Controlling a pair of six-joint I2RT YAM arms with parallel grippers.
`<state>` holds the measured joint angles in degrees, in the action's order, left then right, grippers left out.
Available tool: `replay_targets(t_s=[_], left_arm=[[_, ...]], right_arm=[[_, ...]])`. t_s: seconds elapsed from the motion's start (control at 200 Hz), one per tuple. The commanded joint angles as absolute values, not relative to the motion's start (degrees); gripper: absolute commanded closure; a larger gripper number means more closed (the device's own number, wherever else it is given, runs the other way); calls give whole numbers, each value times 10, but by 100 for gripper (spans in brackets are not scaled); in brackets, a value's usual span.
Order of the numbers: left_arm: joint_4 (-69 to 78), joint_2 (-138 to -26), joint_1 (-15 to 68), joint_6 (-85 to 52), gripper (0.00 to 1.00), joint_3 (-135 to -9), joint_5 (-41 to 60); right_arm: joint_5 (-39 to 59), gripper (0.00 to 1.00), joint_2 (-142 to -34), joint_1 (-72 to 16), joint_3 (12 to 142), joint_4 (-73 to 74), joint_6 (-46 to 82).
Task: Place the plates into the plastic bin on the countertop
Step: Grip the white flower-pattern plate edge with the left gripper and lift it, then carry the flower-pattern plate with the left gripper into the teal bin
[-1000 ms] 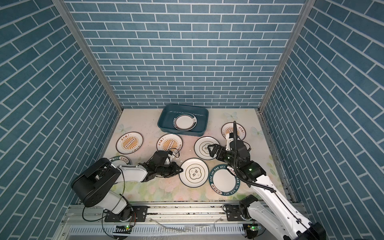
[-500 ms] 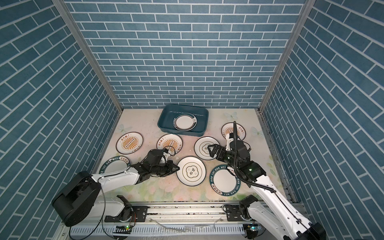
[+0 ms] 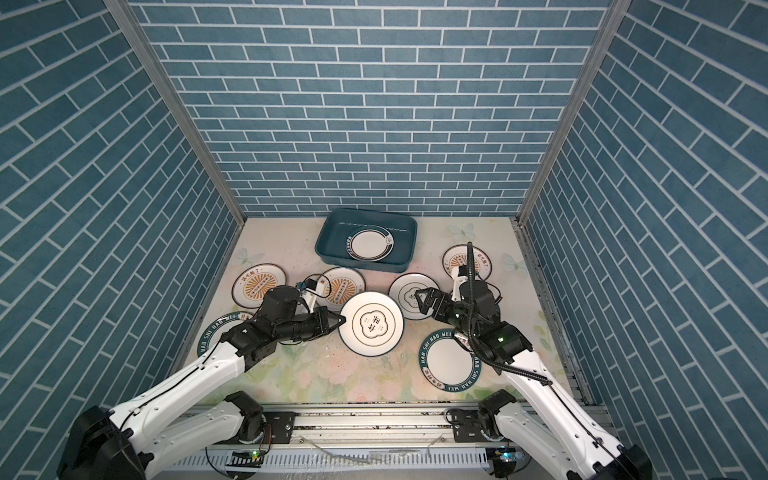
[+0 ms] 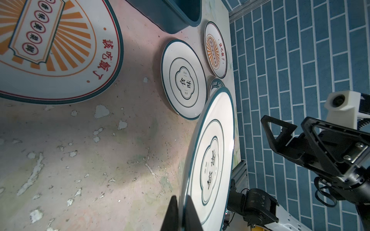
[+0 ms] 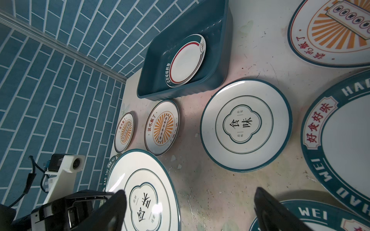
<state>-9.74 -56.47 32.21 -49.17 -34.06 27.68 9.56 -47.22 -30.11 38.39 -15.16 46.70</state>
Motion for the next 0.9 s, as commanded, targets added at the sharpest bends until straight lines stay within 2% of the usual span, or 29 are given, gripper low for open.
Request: replay_targets(t_s=[0.0,0.51,0.895], left_arm=[[-120,-560,317,-481,100,-357,279],[-133,-580,302,-463,100,-431,291],[-120,-702,239,-437,100,-550,325]], right_arm=[[99,1,-459,-304,396,-136,469],[101,1,-469,-303,418,-130,440],[104,1,-515,-302,474,-115,396]])
